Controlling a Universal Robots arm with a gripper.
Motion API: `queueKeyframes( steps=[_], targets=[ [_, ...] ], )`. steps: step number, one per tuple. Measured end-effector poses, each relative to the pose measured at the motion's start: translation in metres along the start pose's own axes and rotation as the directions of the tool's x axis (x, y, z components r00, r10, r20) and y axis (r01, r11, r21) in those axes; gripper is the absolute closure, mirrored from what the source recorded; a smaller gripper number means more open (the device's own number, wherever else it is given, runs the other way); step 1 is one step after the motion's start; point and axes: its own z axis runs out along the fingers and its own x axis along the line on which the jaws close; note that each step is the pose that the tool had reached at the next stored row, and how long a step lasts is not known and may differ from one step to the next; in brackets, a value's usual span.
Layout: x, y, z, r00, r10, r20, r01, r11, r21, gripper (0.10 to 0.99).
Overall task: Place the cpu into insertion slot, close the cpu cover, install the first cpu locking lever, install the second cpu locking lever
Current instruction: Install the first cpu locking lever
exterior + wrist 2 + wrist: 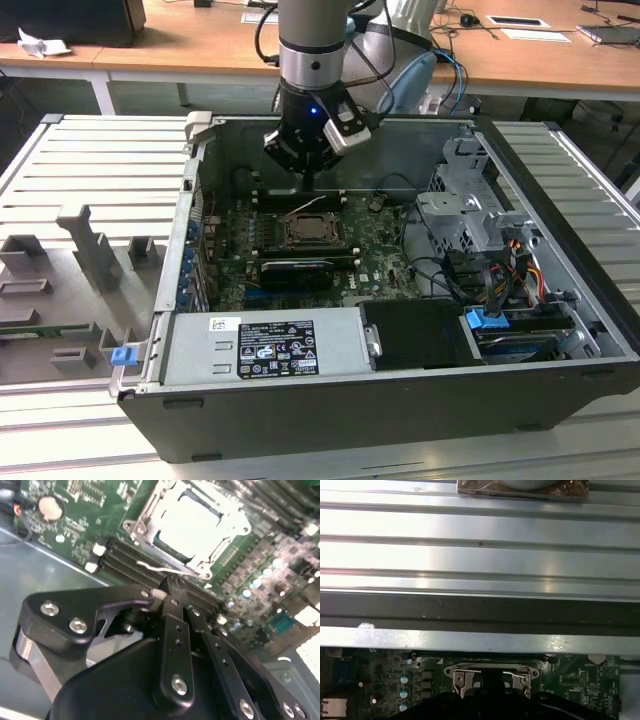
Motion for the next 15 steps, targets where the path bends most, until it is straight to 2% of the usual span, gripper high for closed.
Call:
queueKeyframes(
  steps=[1,4,7,11,15],
  targets=[
    [-0.0003,0.0,0.0012,1.0,0.0,0.0003,0.0,1.0,-0.004,0.98],
    [-0.0001,-0.0003,0.0066,0.9999,-0.016,-0.0006,0.016,0.9998,-0.007,0.98],
    [-0.0009,-0.0008,0.015,0.9998,-0.021,-0.0006,0.02,0.9997,-0.011,0.98],
    [-0.0014,-0.0011,0.0238,0.9998,-0.019,-0.0007,0.019,0.9998,-0.011,0.98],
    [-0.0058,0.0,0.0281,0.9998,-0.019,-0.0009,0.019,0.9998,-0.011,0.98]
  ],
)
